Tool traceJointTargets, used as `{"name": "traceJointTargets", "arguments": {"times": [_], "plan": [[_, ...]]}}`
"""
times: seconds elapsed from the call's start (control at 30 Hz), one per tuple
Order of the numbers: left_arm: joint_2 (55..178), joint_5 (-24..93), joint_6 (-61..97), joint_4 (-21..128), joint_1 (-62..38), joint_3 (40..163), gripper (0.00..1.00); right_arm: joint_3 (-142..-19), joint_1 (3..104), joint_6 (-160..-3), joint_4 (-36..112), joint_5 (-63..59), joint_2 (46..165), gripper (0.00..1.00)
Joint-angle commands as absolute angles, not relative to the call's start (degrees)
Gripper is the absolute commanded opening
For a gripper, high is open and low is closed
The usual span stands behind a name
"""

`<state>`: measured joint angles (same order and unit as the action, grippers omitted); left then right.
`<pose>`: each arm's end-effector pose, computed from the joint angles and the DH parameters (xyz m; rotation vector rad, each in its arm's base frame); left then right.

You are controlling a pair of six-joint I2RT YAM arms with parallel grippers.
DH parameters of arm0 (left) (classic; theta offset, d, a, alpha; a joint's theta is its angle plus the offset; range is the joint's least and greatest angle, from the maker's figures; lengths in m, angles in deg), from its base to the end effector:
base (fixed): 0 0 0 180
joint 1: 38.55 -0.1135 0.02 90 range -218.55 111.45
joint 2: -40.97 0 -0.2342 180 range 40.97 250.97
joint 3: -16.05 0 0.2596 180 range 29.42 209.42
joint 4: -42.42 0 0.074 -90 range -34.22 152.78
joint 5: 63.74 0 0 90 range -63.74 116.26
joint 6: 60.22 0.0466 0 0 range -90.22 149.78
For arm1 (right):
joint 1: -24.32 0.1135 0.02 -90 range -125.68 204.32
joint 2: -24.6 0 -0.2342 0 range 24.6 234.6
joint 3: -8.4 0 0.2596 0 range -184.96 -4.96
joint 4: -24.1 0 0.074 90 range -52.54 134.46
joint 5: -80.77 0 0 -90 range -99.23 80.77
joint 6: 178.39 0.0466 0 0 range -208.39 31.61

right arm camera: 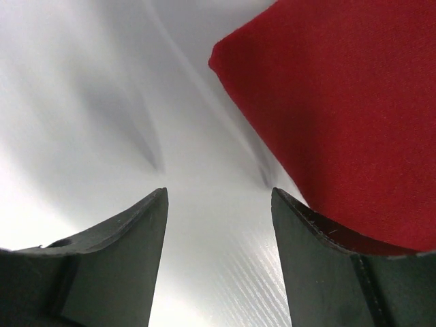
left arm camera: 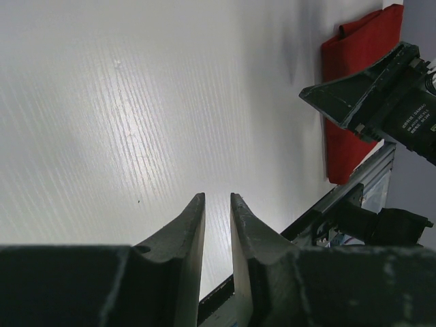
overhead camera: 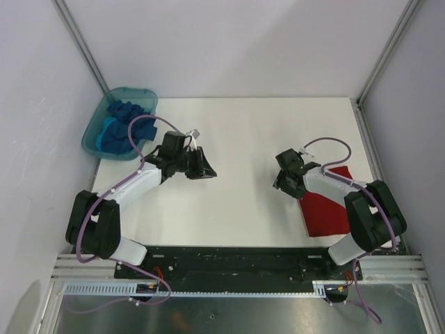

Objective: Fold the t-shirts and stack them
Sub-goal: Put the neatly folded tshirt into the corner of the board with the right arm

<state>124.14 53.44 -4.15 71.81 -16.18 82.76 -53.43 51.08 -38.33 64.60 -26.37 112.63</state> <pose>0.2892 -0.1421 0.1896 -0.0079 2.5040 -1.0080 0.2667 0.1191 0.1241 0.6136 2.5698 0.0264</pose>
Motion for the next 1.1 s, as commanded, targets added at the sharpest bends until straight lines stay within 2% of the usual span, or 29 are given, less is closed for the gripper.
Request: {"name": "traceJointTargets", "arguments": {"times": [0.0,0.77,1.07], "plan": [[122.1,53.4,-2.5,71.7,-16.1,82.9,0.26,-54.3,50.2,-39.9,63.9,-28.6,112.3,0.66],[121.4,52.9,-2.5,71.8,-16.1,82.3,0.26,-47.2,38.3,-49.7,61.0,-25.5,105.2,0.66],[119.9,51.1,-2.1,72.1,-16.2,81.6,0.27,-49.8,41.2,-48.1,60.3,-21.0,101.2,0.67]]}}
